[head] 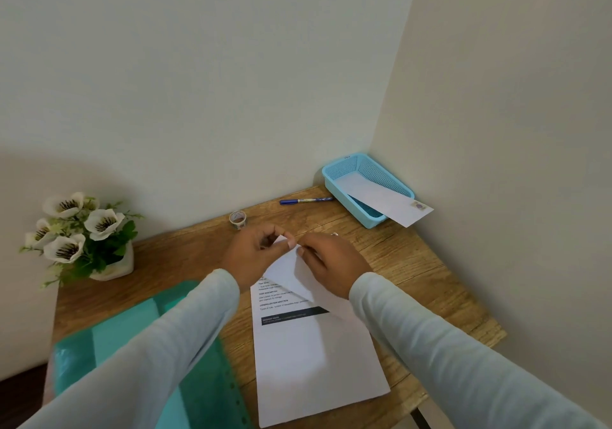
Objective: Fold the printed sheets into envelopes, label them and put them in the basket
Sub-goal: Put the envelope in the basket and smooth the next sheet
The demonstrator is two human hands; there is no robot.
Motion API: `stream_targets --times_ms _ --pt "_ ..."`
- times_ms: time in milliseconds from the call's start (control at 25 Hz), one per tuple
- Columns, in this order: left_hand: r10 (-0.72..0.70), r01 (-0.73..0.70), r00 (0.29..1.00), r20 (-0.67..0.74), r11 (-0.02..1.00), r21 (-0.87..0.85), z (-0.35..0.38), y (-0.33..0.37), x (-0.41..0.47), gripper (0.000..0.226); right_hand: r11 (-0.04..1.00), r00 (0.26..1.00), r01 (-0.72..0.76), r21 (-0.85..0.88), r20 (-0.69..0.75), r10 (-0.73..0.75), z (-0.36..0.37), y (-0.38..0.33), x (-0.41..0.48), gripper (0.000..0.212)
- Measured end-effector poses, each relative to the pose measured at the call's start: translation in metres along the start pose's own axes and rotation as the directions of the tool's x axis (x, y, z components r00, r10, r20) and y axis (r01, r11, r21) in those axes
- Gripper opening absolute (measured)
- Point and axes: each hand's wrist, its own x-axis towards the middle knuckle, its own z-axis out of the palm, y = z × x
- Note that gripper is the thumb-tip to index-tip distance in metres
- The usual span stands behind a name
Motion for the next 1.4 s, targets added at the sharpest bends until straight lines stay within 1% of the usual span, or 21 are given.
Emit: stream_targets --times_ms 80,240,400,480,640,680,720,760,800,840,880,920,1000,1040,1080,1120,1200,1240,1280,1360,1400 --pt "0.018 -0.020 1.000 -0.021 0.998 -0.067 -0.003 0.012 0.000 0.004 0.997 0.998 0.024 0.076 -0.063 -0.019 -0.006 -0.008 0.004 0.018" --pt "0.011 -0.027 0.994 -0.112 0.989 -0.142 -0.011 0.027 0.003 0.007 0.992 0.993 0.023 0.121 -0.120 -0.009 -0.013 -0.005 0.005 0.025" --pt "0.003 -0.034 0.981 -0.194 0.988 -0.154 -0.035 0.024 0.006 0.011 0.994 0.996 -0.073 0.077 -0.048 0.077 -0.017 0.024 -0.007 0.026" --pt "-0.023 -0.015 0.970 -0.242 0.988 -0.153 -0.044 0.014 0.005 0.009 0.984 0.988 -0.144 0.107 -0.032 0.148 -0.021 0.036 -0.014 0.023" --pt "-0.085 0.050 0.961 -0.263 0.990 -0.135 -0.050 -0.009 0.000 0.009 0.947 0.964 -0.188 0.262 -0.138 0.229 -0.038 0.043 -0.013 0.019" --pt "-0.111 0.092 0.958 -0.265 0.992 -0.083 -0.052 -0.014 0.000 0.012 0.938 0.955 -0.183 0.293 -0.173 0.240 -0.044 0.042 -0.011 0.016" --pt "-0.141 0.155 0.956 -0.258 0.987 0.036 -0.053 -0.019 -0.001 0.018 0.933 0.946 -0.175 0.313 -0.209 0.248 -0.050 0.040 -0.009 0.015" --pt "-0.169 0.222 0.957 -0.236 0.951 0.218 -0.053 -0.023 -0.001 0.025 0.933 0.938 -0.171 0.318 -0.238 0.253 -0.055 0.036 -0.007 0.014" --pt "-0.185 0.261 0.959 -0.215 0.871 0.416 -0.050 -0.023 -0.001 0.030 0.935 0.934 -0.169 0.311 -0.254 0.253 -0.060 0.031 -0.005 0.013" --pt "-0.164 0.245 0.968 -0.190 0.782 0.573 -0.045 -0.019 -0.001 0.031 0.942 0.937 -0.157 0.296 -0.258 0.237 -0.063 0.025 -0.002 0.012" --pt "-0.102 0.176 0.984 -0.149 0.737 0.653 -0.038 -0.012 0.000 0.030 0.953 0.947 -0.126 0.277 -0.253 0.199 -0.065 0.019 0.001 0.012" --pt "-0.005 0.062 0.996 -0.088 0.746 0.663 -0.031 -0.003 0.002 0.031 0.962 0.959 -0.086 0.259 -0.240 0.150 -0.067 0.011 0.004 0.012" --pt "0.211 -0.185 0.977 0.019 0.807 0.560 -0.015 0.019 0.006 0.019 0.971 0.975 -0.005 0.240 -0.213 0.058 -0.068 -0.004 0.009 0.012" --pt "0.273 -0.249 0.962 0.021 0.843 0.477 -0.008 0.028 0.008 0.008 0.967 0.974 0.036 0.253 -0.225 0.023 -0.068 -0.010 0.011 0.012" --pt "0.297 -0.270 0.955 -0.007 0.877 0.397 -0.003 0.036 0.010 0.003 0.954 0.964 0.070 0.292 -0.264 0.010 -0.070 -0.015 0.012 0.010" --pt "0.282 -0.252 0.958 -0.059 0.920 0.300 0.001 0.040 0.013 0.007 0.925 0.946 0.094 0.368 -0.323 0.032 -0.072 -0.019 0.013 0.010" --pt "0.144 -0.146 0.979 -0.142 0.989 -0.007 0.004 0.045 0.015 0.006 0.805 0.905 0.097 0.585 -0.388 0.173 -0.077 -0.018 0.014 0.019" --pt "0.077 -0.098 0.986 -0.146 0.985 -0.141 0.004 0.045 0.014 0.005 0.744 0.899 0.072 0.664 -0.367 0.240 -0.078 -0.016 0.013 0.022" --pt "0.037 -0.066 0.990 -0.137 0.974 -0.217 0.004 0.043 0.013 0.008 0.717 0.902 0.036 0.696 -0.331 0.276 -0.078 -0.014 0.012 0.018" --pt "0.023 -0.049 0.993 -0.114 0.972 -0.229 0.003 0.041 0.010 0.018 0.747 0.922 -0.019 0.664 -0.277 0.270 -0.074 -0.009 0.009 0.008" --pt "0.041 -0.065 0.991 -0.125 0.979 -0.193 0.002 0.041 0.009 0.023 0.778 0.932 -0.027 0.628 -0.266 0.247 -0.072 -0.008 0.008 0.011"
